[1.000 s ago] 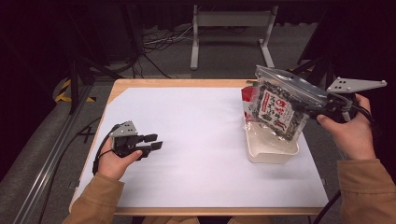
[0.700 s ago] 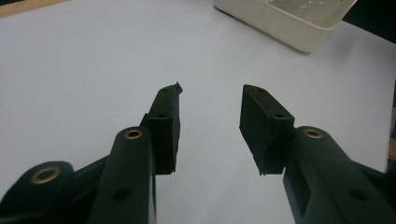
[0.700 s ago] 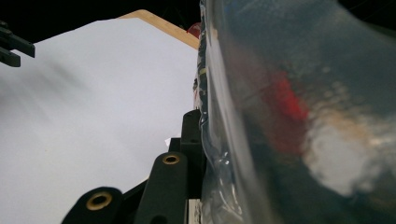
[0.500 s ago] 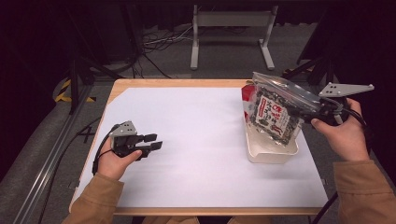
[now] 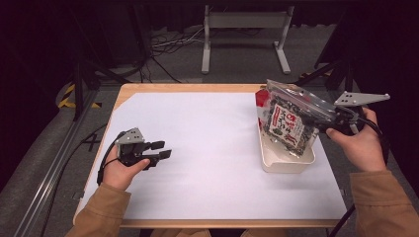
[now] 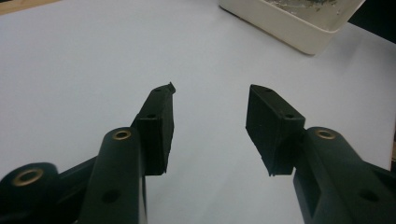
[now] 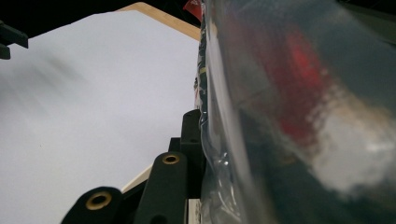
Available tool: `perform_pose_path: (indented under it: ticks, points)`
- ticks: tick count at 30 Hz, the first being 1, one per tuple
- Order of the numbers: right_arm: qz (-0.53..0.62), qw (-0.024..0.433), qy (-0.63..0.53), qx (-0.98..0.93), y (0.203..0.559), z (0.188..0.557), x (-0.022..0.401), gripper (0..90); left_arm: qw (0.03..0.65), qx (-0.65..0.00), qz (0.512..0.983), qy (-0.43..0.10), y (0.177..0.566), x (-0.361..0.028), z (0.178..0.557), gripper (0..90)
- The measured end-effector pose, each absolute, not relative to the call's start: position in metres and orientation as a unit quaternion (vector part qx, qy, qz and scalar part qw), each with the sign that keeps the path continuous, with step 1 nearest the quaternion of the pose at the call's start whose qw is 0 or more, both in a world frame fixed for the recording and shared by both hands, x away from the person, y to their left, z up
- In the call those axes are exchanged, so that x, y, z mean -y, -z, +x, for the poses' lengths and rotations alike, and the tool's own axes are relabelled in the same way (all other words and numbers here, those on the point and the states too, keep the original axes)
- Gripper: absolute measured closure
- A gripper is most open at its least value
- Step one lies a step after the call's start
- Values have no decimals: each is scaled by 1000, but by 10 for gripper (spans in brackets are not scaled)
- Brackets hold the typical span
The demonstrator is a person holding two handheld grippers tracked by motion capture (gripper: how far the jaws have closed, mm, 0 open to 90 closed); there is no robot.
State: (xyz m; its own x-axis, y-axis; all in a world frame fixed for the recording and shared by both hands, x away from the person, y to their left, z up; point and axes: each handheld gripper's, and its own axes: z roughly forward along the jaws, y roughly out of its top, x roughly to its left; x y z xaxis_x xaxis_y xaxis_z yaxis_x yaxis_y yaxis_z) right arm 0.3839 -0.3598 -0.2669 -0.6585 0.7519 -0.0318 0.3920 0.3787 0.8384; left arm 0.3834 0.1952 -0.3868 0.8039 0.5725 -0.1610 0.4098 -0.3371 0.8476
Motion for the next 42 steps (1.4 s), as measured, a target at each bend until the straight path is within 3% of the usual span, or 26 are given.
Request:
perform_pose_path:
  ticks: [5,22,32,36,38,42]
  points:
    - [354,214,-438,-798,273,385,358,762,488,-305,813,-86,387,-195,384,453]
    - [384,199,-457,-777,302,381,377,759,489,-305,813,-83,387,-193,384,418]
    - [385,219,-474,-761,303,382,375,738,491,-310,808,-98,389,-195,385,266]
    - [386,229,-481,-753,305,382,374,659,496,-311,804,-101,389,-198,384,233]
    - [388,241,-497,-738,307,378,374,552,496,-310,805,-99,389,-199,381,221]
    - [387,257,-503,-729,306,369,375,452,497,-309,804,-100,388,-203,375,215]
